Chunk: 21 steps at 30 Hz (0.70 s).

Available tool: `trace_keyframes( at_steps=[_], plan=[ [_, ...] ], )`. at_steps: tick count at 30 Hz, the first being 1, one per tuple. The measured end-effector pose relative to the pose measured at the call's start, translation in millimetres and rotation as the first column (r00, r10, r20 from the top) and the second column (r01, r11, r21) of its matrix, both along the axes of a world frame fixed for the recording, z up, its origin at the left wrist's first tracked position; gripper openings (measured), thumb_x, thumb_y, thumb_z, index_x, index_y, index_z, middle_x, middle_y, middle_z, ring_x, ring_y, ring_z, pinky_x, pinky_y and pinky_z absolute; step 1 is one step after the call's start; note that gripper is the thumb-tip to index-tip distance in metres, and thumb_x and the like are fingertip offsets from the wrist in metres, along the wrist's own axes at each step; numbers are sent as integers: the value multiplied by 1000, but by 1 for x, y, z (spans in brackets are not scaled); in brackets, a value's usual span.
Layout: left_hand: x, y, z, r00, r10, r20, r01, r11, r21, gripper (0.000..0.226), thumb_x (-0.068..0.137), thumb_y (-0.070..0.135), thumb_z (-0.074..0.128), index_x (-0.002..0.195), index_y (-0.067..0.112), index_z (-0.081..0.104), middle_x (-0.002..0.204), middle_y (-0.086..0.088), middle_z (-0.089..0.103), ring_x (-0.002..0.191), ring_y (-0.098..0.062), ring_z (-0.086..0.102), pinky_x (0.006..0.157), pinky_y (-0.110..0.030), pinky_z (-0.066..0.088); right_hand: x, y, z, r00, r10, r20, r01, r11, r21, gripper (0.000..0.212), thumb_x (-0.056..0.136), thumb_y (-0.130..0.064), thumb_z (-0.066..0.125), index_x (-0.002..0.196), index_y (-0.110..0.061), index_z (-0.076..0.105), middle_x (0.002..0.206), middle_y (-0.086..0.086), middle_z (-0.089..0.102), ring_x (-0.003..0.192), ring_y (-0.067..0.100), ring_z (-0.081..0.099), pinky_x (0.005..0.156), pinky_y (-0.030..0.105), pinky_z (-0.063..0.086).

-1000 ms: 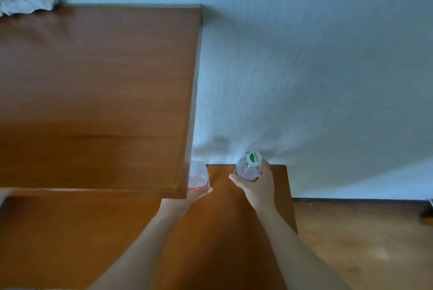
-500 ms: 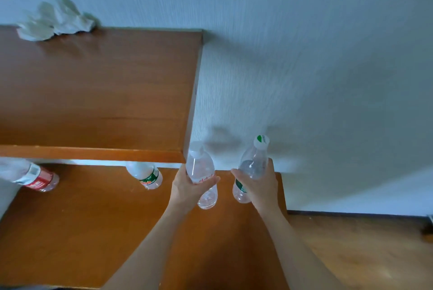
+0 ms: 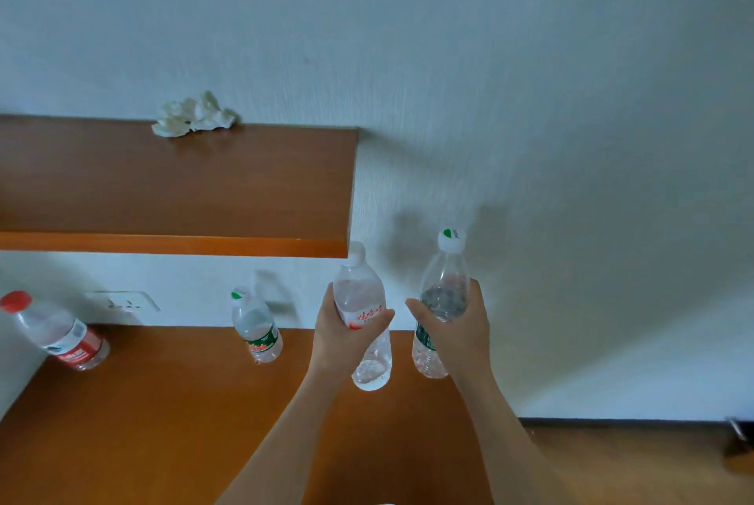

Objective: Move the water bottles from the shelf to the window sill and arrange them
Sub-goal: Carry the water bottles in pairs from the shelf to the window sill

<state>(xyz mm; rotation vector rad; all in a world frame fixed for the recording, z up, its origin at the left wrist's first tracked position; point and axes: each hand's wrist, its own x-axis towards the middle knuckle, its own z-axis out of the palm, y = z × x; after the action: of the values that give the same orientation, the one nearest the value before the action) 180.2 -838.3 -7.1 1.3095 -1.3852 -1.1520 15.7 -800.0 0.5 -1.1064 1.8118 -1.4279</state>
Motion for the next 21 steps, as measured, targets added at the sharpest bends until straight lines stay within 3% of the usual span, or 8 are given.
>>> trace_keyframes(
  at_steps=[2, 5, 10, 12, 18, 21],
  plan=[
    [9, 7, 1, 1000, 18, -5, -18, 1000, 2, 54, 69, 30, 87, 107, 38, 50, 101, 8, 65, 91, -9, 66, 65, -15, 53, 7, 4, -1, 1000, 10, 17, -10, 1000, 8, 66, 74, -34, 86, 123, -35, 42, 107, -26, 50, 90, -6, 55, 66, 3, 42],
    [31, 14, -1, 998, 56, -17, -56, 998, 2, 55, 68, 33, 88, 109, 35, 52, 100, 8, 67, 91, -11, 67, 69, -19, 56, 24, 4, -3, 999, 35, 25, -36, 999, 16, 70, 73, -34, 87, 130, -27, 46, 114, -14, 54, 100, 6, 56, 73, 7, 42],
    [74, 34, -6, 984, 177, -37, -178, 984, -33, 63, 64, 46, 86, 117, 38, 53, 103, 10, 68, 96, -12, 68, 74, -25, 59, 65, -4, -9, 985, 167, 41, -168, 986, 23, 65, 73, -35, 87, 119, -39, 41, 104, -29, 49, 90, -1, 56, 71, 9, 40],
    [90, 47, -3, 970, 238, -56, -240, 970, -46, 68, 64, 46, 86, 121, 31, 53, 104, 6, 67, 97, -17, 68, 74, -26, 59, 84, -5, -10, 964, 263, 40, -264, 964, 27, 62, 72, -37, 87, 116, -41, 43, 104, -27, 52, 91, -3, 57, 73, 13, 42],
    [134, 98, 1, 864, 499, -67, -503, 861, -71, 57, 69, 39, 86, 114, 41, 52, 97, 11, 65, 94, -15, 67, 76, -29, 59, 138, 3, -20, 806, 591, 38, -592, 806, 8, 65, 68, -45, 86, 122, -33, 52, 113, -19, 62, 100, -7, 60, 73, 8, 44],
    [155, 133, 1, 736, 674, -59, -677, 735, -43, 63, 66, 48, 83, 118, 39, 49, 102, 8, 63, 97, -15, 65, 81, -31, 60, 170, 17, -20, 687, 723, 71, -724, 689, -14, 75, 68, -49, 83, 132, -40, 44, 118, -33, 52, 105, -21, 53, 75, 2, 43]
  ],
)
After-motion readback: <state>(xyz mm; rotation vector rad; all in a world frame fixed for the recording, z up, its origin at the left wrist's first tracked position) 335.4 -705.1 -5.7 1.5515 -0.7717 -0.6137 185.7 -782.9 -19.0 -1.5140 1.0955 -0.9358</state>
